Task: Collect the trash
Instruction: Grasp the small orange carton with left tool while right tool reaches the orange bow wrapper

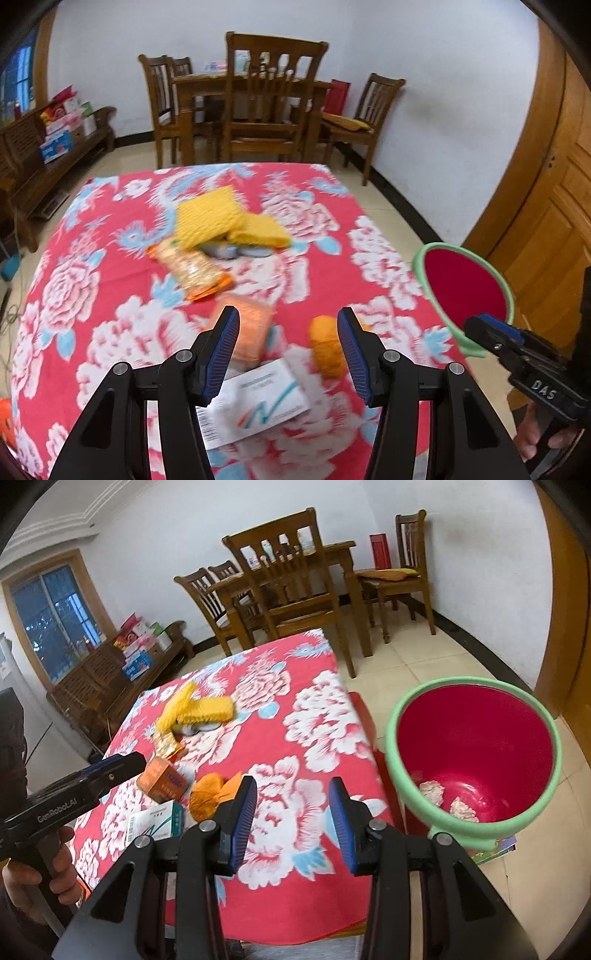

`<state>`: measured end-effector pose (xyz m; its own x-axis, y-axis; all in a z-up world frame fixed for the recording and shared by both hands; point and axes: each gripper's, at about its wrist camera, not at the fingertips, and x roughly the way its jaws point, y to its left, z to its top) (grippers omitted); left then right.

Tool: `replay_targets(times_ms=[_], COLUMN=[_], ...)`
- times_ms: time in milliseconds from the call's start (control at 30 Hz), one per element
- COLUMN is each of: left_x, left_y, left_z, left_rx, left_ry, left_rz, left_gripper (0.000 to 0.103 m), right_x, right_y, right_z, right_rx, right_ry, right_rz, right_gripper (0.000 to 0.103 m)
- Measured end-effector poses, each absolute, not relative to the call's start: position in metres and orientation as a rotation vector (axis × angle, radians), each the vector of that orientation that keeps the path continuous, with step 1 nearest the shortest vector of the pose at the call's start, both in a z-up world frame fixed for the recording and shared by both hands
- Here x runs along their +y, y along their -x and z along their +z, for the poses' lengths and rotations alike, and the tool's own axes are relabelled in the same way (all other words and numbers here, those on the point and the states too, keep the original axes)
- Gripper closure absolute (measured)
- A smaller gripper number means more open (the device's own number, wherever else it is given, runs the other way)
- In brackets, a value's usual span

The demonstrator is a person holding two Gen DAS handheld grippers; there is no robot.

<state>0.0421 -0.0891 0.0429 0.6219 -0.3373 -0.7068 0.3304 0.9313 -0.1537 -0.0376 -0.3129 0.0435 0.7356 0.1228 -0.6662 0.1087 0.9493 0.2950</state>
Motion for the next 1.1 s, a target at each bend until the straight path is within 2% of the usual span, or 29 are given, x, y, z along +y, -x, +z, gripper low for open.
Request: replay_targets(times_ms=[733,800,1100], left_x=[-0.063,-0.060,-0.051], left_y=[-0.072,-0.072,-0.069], left_z=[-0.006,-0.006,0.004], left_rx=[0.896,0.886,0.846], left_ry=[0.084,0.097,0.109], left_rz=[-0.323,-0.337,-0.322], left_gripper=[0.042,0.051,0.051], right_x=[-0.283,-0.279,-0.256], right_y=[0.019,0.017,0.001], right_z=[0.029,0.028,0.020], right_rx=[0.815,0.822,0.869], right_ry=[-0.285,-0.282,-0.237], right_rz=[0.048,0.055,0.104], right_gripper=[0.061,0.061,0.060])
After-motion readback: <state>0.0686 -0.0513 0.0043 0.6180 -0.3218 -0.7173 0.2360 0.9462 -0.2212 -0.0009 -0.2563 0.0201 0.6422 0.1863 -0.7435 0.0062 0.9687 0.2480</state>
